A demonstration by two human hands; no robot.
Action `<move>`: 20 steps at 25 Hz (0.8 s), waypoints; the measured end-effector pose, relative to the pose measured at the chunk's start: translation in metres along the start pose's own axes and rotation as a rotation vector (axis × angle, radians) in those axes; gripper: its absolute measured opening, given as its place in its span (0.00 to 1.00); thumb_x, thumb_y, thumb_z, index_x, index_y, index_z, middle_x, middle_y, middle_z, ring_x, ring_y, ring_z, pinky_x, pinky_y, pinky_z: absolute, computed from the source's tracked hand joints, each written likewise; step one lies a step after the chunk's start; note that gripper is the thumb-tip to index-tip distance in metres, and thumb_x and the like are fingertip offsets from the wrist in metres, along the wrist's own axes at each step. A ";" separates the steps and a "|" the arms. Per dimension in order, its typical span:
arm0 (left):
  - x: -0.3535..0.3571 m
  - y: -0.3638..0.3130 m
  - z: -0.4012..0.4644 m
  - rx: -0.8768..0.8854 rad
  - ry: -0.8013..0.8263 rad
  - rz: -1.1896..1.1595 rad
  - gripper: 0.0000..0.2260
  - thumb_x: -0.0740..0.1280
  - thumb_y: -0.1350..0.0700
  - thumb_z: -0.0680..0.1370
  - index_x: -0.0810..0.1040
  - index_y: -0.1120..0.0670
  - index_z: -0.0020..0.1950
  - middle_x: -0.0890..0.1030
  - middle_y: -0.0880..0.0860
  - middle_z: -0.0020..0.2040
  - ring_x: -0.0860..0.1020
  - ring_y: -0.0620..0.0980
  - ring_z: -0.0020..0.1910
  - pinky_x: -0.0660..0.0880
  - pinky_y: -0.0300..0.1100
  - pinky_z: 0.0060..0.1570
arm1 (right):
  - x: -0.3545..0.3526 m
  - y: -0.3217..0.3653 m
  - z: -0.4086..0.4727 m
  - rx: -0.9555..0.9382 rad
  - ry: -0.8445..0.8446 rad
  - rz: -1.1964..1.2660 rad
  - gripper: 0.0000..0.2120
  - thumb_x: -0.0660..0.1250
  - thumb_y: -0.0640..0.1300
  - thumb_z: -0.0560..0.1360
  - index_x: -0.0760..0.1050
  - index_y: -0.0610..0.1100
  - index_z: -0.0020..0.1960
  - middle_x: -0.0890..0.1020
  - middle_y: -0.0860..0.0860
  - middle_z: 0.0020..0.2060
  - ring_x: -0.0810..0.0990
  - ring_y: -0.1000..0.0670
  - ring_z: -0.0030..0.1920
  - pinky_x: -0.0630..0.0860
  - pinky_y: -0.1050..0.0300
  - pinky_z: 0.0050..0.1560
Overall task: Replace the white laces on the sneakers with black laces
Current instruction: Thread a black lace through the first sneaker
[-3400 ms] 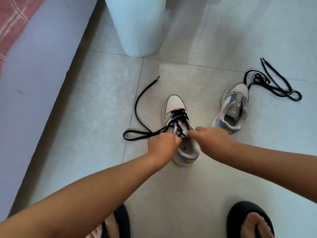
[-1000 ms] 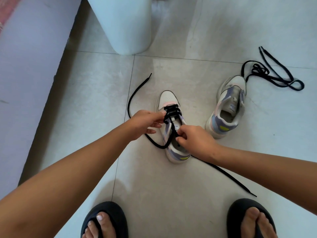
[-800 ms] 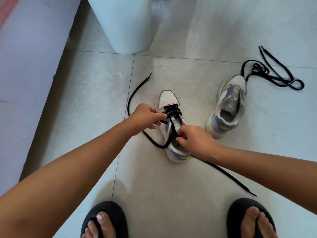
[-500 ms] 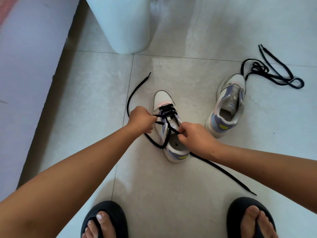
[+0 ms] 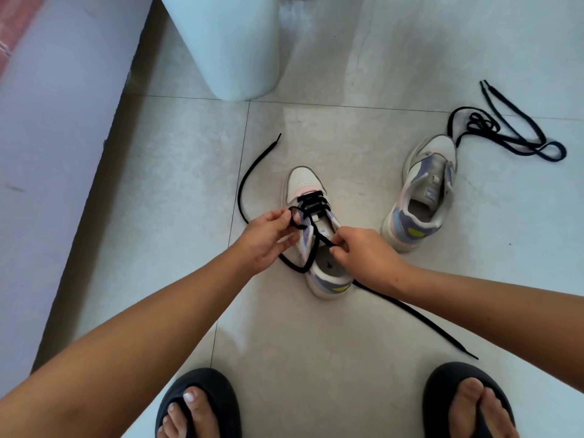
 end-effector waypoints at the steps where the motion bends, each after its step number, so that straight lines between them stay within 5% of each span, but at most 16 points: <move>1: -0.002 0.001 -0.003 0.023 -0.059 0.096 0.06 0.63 0.55 0.80 0.74 0.56 0.46 0.78 0.53 0.42 0.77 0.49 0.45 0.76 0.41 0.43 | -0.001 0.003 0.000 -0.017 -0.021 -0.051 0.10 0.60 0.47 0.78 0.76 0.43 0.54 0.81 0.44 0.48 0.78 0.42 0.49 0.71 0.54 0.43; 6: 0.008 0.002 -0.017 0.056 -0.244 0.471 0.10 0.69 0.52 0.76 0.76 0.58 0.43 0.79 0.53 0.38 0.77 0.47 0.34 0.75 0.38 0.33 | -0.007 0.023 0.013 -0.161 -0.087 -0.319 0.13 0.55 0.48 0.81 0.74 0.43 0.57 0.80 0.45 0.52 0.78 0.42 0.52 0.68 0.53 0.43; 12: 0.022 -0.009 -0.017 -0.053 -0.316 0.351 0.07 0.69 0.61 0.76 0.74 0.58 0.39 0.78 0.53 0.36 0.76 0.47 0.34 0.71 0.38 0.31 | -0.005 0.032 0.033 -0.090 -0.029 -0.282 0.07 0.58 0.39 0.76 0.75 0.43 0.46 0.78 0.45 0.44 0.77 0.42 0.45 0.64 0.56 0.37; 16: 0.022 -0.009 -0.021 -0.057 -0.314 0.342 0.06 0.69 0.63 0.76 0.74 0.60 0.51 0.79 0.55 0.43 0.77 0.49 0.42 0.72 0.44 0.41 | -0.007 0.035 0.040 -0.081 -0.006 -0.285 0.07 0.60 0.36 0.75 0.74 0.43 0.42 0.74 0.46 0.39 0.74 0.43 0.41 0.63 0.58 0.32; 20: 0.020 -0.005 -0.019 -0.021 -0.312 0.269 0.11 0.68 0.63 0.76 0.74 0.61 0.58 0.79 0.55 0.44 0.78 0.49 0.39 0.74 0.41 0.37 | -0.007 0.038 0.046 -0.075 0.061 -0.267 0.07 0.60 0.36 0.74 0.71 0.45 0.38 0.76 0.44 0.40 0.76 0.42 0.43 0.63 0.58 0.33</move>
Point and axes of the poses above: each hand's wrist, its own z-axis towards the middle knuckle, its own x-axis out of the palm, y = z × x, the point moved 3 cm from there along z, towards the middle knuckle
